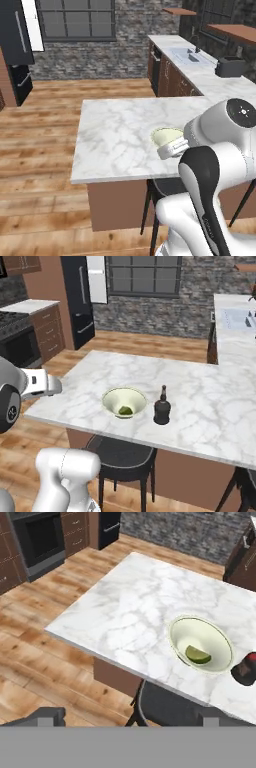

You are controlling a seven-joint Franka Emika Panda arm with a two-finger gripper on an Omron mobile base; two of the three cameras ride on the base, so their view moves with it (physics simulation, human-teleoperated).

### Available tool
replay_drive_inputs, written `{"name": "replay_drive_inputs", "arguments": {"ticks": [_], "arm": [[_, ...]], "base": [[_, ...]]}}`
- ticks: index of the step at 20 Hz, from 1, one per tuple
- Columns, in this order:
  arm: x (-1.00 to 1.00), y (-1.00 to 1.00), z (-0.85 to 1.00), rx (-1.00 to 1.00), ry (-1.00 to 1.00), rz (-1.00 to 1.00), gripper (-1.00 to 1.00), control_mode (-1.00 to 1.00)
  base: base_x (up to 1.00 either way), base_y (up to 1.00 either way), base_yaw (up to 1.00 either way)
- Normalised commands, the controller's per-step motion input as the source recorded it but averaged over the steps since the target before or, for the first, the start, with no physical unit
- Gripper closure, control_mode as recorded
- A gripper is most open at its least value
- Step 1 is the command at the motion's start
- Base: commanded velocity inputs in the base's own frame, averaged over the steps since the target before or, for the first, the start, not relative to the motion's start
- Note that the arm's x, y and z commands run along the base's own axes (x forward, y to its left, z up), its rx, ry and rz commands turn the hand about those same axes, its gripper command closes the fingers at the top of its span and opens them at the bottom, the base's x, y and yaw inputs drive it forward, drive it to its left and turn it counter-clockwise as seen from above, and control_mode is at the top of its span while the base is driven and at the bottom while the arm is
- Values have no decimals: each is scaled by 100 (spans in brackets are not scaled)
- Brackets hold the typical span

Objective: There is a bowl on the dining counter. Grab a lemon wedge from the fridge and place it in the bowl. Then get the liquor bottle and glass cup from the cabinet and place them next to the bowl.

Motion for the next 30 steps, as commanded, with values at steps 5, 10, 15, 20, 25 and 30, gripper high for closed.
{"name": "replay_drive_inputs", "arguments": {"ticks": [5, 10, 15, 20, 25, 30], "arm": [[0, 0, 0, 0, 0, 0, -100, 100], [0, 0, 0, 0, 0, 0, -100, 100], [0, 0, 0, 0, 0, 0, -100, 100], [0, 0, 0, 0, 0, 0, -100, 100], [0, 0, 0, 0, 0, 0, -100, 100], [0, 0, 0, 0, 0, 0, -100, 100]], "base": [[-58, 73, 39], [-48, 55, 56], [3, 27, 61], [64, 2, 36], [68, 2, 9], [55, 20, -16]]}}
